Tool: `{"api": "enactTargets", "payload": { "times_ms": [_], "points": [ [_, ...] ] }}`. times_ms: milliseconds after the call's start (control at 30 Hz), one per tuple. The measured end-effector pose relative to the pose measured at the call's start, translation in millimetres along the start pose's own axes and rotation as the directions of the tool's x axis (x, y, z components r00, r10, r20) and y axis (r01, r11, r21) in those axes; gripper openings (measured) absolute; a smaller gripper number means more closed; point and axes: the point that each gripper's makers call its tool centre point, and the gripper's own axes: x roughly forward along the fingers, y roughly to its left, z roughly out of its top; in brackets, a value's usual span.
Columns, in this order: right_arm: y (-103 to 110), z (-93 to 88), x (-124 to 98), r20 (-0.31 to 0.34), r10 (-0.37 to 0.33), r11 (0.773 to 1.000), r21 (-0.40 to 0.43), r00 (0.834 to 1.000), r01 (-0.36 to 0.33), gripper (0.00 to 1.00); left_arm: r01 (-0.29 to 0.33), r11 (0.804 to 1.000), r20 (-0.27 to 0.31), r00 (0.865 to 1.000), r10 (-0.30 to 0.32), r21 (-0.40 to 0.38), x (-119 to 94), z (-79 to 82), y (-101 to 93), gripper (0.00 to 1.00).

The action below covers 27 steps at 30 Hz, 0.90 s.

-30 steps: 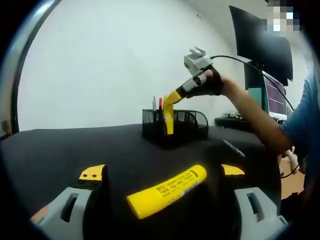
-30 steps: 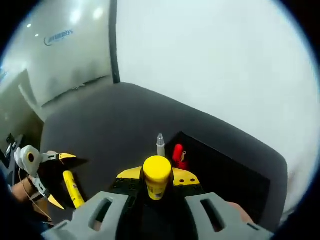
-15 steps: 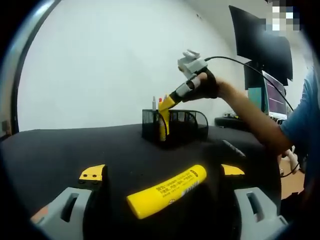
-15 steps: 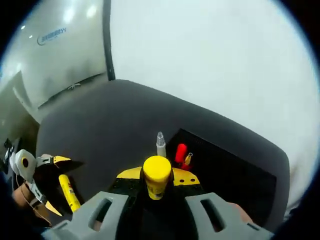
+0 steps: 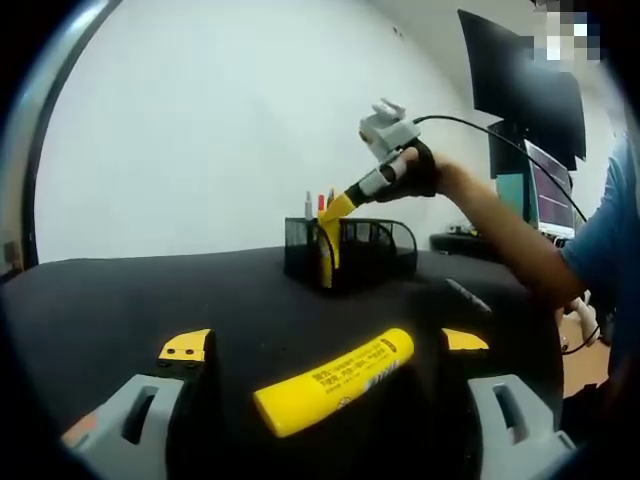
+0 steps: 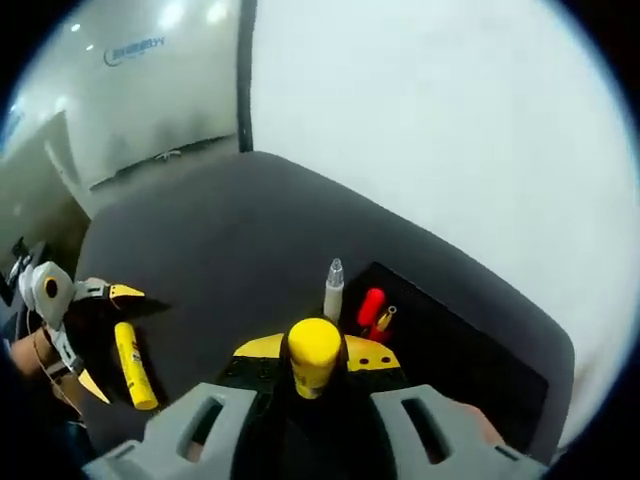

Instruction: Pick up pens and glue sticks and place them into the holder.

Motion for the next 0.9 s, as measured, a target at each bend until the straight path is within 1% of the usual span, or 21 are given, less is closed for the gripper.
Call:
{"api": "enactTargets", "payload": {
  "times_ms": [133, 233, 333, 467, 533, 600, 633, 700, 767, 800, 833, 867, 900],
  "points": [
    [1, -0.1, -6, 0.018, 0.002, 1.000, -0.003, 1.000, -0.002, 0.17, -0.001, 1.000, -0.001, 1.000, 0.001, 0.001, 0, -0.2, -0.1, 0.87],
    [0, 4.2, -13, 0.050, 0.000, 1.000, 0.003, 0.999, 0.000, 0.17, -0.001, 1.000, -0.002, 1.000, 0.001, 0.001, 0, -0.4, 0.2, 0.87],
    [2, 14.4, -24, 0.098, 0.018, 1.000, -0.003, 0.995, -0.018, 0.17, -0.002, 1.000, -0.003, 1.000, 0.002, 0.001, 0, -0.5, 0.4, 0.87],
    [-1, 24.8, -40, 0.153, 0.005, 1.000, -0.008, 0.988, -0.004, 0.17, -0.002, 1.000, 0.000, 1.000, 0.002, -0.001, 0, 0.0, 0.5, 0.87],
    [0, 28.1, -47, 0.168, 0.008, 1.000, -0.014, 0.986, -0.006, 0.17, -0.002, 1.000, 0.001, 1.000, 0.002, -0.001, 0, 0.3, 0.4, 0.87],
    [7, 30.8, -53, 0.183, 0.024, 0.999, -0.032, 0.983, -0.018, 0.17, -0.002, 1.000, 0.004, 1.000, 0.002, -0.002, 0, 0.7, 0.4, 0.87],
    [9, 34.8, -53, 0.190, 0.033, 0.999, -0.037, 0.981, -0.026, 0.17, -0.002, 1.000, 0.004, 1.000, 0.002, -0.002, -1, 0.8, 0.7, 0.87],
    [19, 42.3, -54, 0.206, 0.073, 0.996, -0.065, 0.976, -0.061, 0.17, -0.002, 1.000, 0.005, 1.000, 0.002, -0.001, -1, 1.0, 0.6, 0.88],
    [39, 46.5, -52, 0.210, 0.150, 0.984, -0.123, 0.966, -0.126, 0.18, -0.007, 1.000, 0.010, 1.000, 0.007, 0.000, -1, 1.9, 1.3, 0.89],
    [52, 46.0, -51, 0.202, 0.197, 0.974, -0.152, 0.959, -0.168, 0.19, -0.008, 1.000, 0.014, 1.000, 0.008, -0.002, -1, 2.6, 1.7, 0.89],
    [74, 40.5, -51, 0.179, 0.258, 0.957, -0.180, 0.949, -0.226, 0.20, -0.009, 1.000, 0.017, 1.000, 0.009, -0.004, -1, 3.1, 2.0, 0.89],
    [85, 37.8, -49, 0.159, 0.290, 0.946, -0.199, 0.944, -0.257, 0.22, -0.009, 1.000, 0.017, 1.000, 0.010, -0.004, -1, 3.2, 2.0, 0.89],
    [94, 35.3, -45, 0.140, 0.304, 0.937, -0.223, 0.942, -0.269, 0.23, -0.011, 1.000, 0.017, 1.000, 0.011, -0.004, -1, 3.2, 2.1, 0.89]
  ]
}}
